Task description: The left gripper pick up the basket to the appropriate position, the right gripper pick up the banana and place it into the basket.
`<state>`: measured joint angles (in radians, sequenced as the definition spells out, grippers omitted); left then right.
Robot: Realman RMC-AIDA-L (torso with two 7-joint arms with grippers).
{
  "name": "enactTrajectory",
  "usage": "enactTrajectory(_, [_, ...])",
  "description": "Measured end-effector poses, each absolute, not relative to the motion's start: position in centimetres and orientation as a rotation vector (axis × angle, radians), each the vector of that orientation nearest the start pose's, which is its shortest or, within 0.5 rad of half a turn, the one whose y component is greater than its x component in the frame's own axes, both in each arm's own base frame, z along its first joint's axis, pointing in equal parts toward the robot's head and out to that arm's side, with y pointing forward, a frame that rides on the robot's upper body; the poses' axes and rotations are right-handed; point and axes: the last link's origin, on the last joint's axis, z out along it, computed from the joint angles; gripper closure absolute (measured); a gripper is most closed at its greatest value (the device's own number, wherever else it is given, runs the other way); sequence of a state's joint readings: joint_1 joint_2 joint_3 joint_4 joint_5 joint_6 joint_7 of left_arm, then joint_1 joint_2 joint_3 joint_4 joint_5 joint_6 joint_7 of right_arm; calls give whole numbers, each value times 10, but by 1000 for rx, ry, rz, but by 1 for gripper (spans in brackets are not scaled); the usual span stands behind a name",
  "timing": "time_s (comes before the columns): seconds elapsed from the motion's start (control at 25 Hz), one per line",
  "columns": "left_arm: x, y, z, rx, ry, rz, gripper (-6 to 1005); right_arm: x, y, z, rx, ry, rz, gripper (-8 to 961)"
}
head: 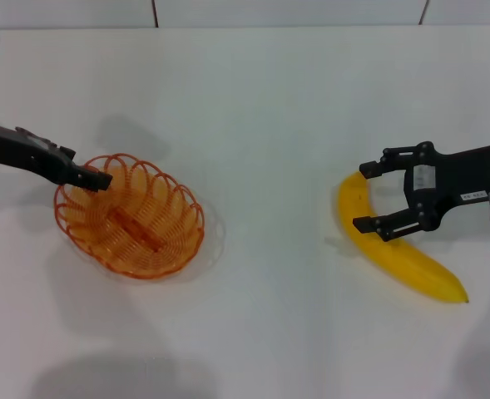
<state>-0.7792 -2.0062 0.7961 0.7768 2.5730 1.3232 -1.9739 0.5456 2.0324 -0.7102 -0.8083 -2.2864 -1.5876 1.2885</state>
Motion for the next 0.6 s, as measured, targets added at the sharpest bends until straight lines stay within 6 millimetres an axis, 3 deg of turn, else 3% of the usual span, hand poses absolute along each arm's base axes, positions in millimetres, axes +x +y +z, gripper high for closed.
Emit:
enactTrajectory(0.32, [-253, 411, 16, -2601, -879, 196, 203, 283, 334, 26, -2878, 315, 199, 61])
enactTrajectory(0.6, [-253, 412, 14, -2598, -882, 202, 233, 283, 334, 26, -2878, 315, 199, 61])
